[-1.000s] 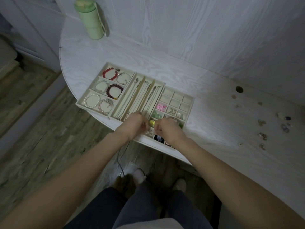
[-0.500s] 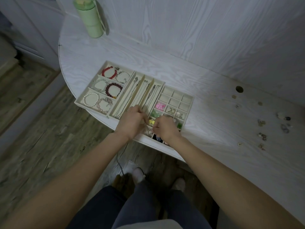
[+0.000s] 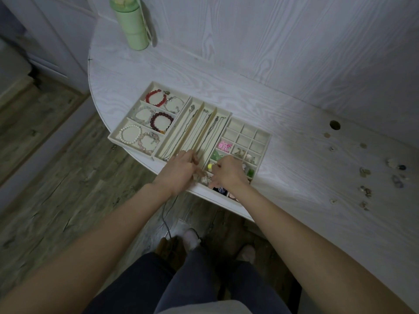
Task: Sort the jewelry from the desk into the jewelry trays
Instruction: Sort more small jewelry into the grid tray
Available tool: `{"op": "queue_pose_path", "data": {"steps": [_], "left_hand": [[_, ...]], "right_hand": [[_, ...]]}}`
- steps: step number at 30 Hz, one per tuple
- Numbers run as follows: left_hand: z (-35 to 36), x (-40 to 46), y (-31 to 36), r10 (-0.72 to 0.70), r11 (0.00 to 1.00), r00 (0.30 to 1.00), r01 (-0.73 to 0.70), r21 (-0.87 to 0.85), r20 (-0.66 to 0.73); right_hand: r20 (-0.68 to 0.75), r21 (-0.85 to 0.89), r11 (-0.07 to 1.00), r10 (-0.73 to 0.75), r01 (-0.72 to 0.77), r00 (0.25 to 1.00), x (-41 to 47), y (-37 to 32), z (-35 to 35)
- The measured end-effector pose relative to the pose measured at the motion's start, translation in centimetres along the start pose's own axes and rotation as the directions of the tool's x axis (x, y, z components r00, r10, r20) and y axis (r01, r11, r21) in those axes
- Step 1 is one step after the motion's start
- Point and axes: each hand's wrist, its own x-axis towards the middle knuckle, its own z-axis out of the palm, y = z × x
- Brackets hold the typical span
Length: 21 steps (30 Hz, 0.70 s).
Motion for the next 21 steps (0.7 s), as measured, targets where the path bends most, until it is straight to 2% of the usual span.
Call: {"op": "queue_pose_path", "data": {"steps": [4, 8, 10, 13, 17, 21], "left_hand": [[-0.1, 0.0, 0.0, 0.015, 1.000, 1.000, -0.015, -0.022, 0.005], [-0.2, -0.2, 0.2, 0.031, 0.999, 1.000, -0.031, -0.004, 0.003], [-0.4, -0.2, 0.3, 0.040, 0.999, 0.999, -0.040, 0.013, 0.009], [-0.8, -0.1, 0.4, 0.059, 0.996, 0.997, -0.061, 0.063, 0.041], [-0.9, 0.0, 0.7, 0.066, 0.982, 0.993, -0.082, 0.171, 0.096], [-0.9, -0.2, 0.8, 0.076, 0.966, 0.991, -0.102, 0.236, 0.113]], "right_hand": [[0.010, -0.068, 0.995, -0.069, 0.069, 0.998, -0.6, 0.2, -0.7], [-0.011, -0.259, 0.941, -0.230, 0.220, 0.973, -1.5, 1.1, -1.4], [0.040, -0.361, 0.881, -0.315, 0.307, 0.948, -1.8, 1.4, -1.6], [0.137, -0.501, 0.778, -0.361, 0.379, 0.922, -2.1, 1.4, -1.5], [0.189, -0.651, 0.649, -0.363, 0.393, 0.912, -2.1, 1.1, -1.1], [0.181, -0.740, 0.559, -0.370, 0.374, 0.911, -2.4, 1.0, -1.2]]}}
